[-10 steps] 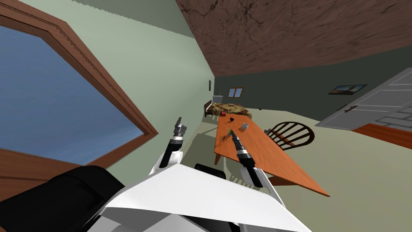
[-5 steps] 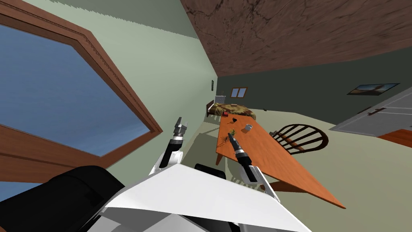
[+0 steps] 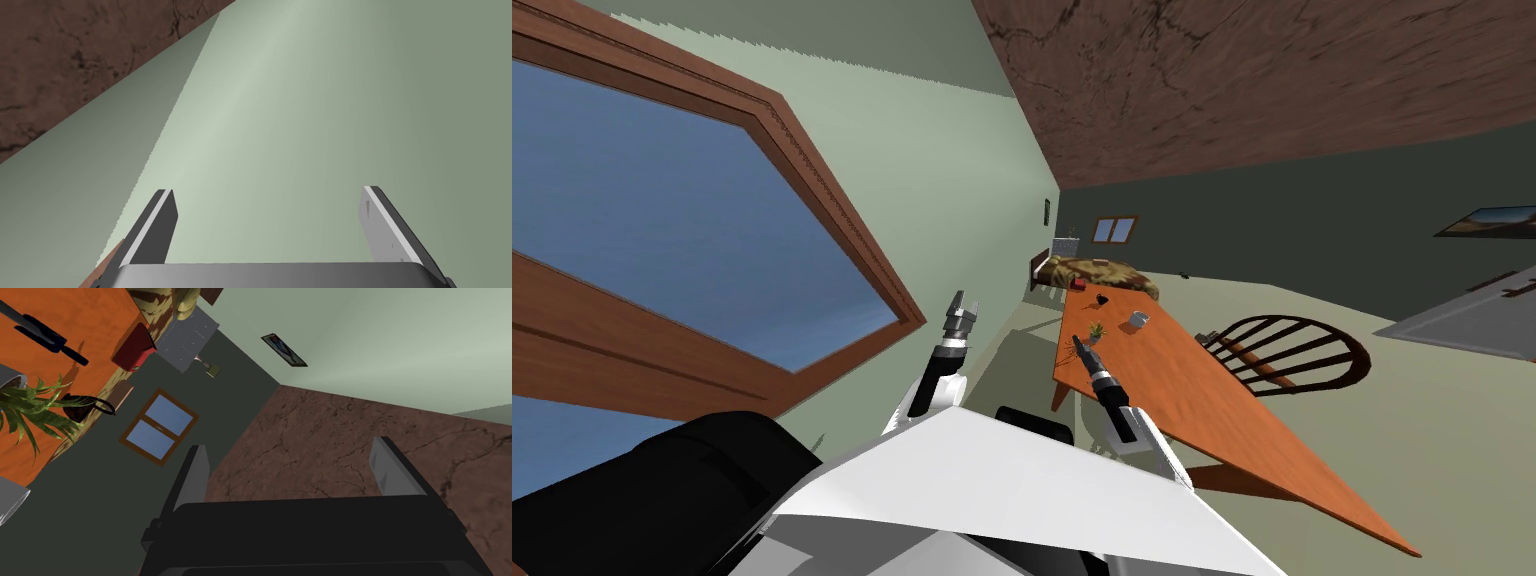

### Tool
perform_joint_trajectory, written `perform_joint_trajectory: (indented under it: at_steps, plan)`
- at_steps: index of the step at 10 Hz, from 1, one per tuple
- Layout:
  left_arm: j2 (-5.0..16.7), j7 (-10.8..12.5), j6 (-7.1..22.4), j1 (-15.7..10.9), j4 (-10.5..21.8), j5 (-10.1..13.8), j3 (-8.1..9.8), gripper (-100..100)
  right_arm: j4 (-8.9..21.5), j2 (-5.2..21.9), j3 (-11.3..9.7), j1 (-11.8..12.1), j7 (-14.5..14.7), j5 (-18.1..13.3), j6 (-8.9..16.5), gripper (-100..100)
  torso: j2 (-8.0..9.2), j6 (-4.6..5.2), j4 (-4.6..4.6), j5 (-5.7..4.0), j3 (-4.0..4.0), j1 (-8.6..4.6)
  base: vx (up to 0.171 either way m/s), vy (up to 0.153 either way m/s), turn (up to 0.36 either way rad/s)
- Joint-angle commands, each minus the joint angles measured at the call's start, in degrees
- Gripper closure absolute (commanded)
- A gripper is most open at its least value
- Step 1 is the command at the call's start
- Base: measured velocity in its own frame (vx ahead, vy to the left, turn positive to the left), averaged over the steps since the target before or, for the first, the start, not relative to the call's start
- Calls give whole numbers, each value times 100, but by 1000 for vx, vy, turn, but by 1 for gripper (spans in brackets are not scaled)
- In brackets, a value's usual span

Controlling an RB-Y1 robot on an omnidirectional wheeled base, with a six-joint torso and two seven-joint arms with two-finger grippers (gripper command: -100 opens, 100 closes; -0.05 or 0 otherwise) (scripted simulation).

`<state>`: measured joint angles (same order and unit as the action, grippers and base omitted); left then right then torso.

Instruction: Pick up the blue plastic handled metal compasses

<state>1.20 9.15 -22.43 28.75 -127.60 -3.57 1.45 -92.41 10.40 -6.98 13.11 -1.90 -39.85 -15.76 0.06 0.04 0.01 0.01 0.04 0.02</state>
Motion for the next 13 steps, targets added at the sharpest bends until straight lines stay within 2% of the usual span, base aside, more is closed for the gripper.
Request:
perform_joint_trajectory:
  at_steps: [1,2,3,4,5,6,8,9,10,11,13]
  plan:
    - [0,0,0,0,0,0,0,0,286,63,-36,-175,-138,-286,230,-100,0,0,0,0,0,0,-26,20,160]
    - [0,0,0,-1,0,0,0,0,435,63,-36,-175,-138,-461,230,-100,1,-4,1,0,1,3,-19,14,67]
    - [0,0,0,0,0,0,0,0,435,63,-36,-175,-138,-556,230,-100,2,1,1,1,1,0,-6,5,-28]
    - [0,0,0,0,0,0,0,0,699,78,-80,-320,-241,-763,452,-100,-1,1,0,0,0,-2,-13,12,125]
    - [0,0,0,0,0,0,0,0,766,78,-80,-320,-241,-936,452,-100,-1,-2,0,0,-1,0,-11,11,99]
    - [0,0,0,0,0,0,0,0,987,93,-126,-467,-347,-1107,682,-100,-2,-1,0,0,-1,-1,-14,16,192]
    - [0,0,0,0,0,0,0,0,1099,93,-126,-467,-347,-1368,682,-100,-1,2,0,0,0,-1,-9,8,5]
    - [0,0,0,1,0,0,0,0,1357,107,-172,-615,-456,-1579,921,-100,-2,2,0,0,-1,-3,-8,12,131]
    - [0,0,0,0,0,0,0,0,1432,107,-172,-615,-456,-1747,921,-100,-3,-2,0,0,-1,-1,-10,8,88]
    - [0,0,0,0,0,0,0,0,1672,120,-219,-763,-569,-1920,1151,-100,-3,1,0,0,-1,-2,-13,15,135]
    - [0,0,0,0,0,0,0,0,1765,120,-219,-763,-569,-2167,1167,-100,-1,1,0,0,-1,-2,-7,6,27]
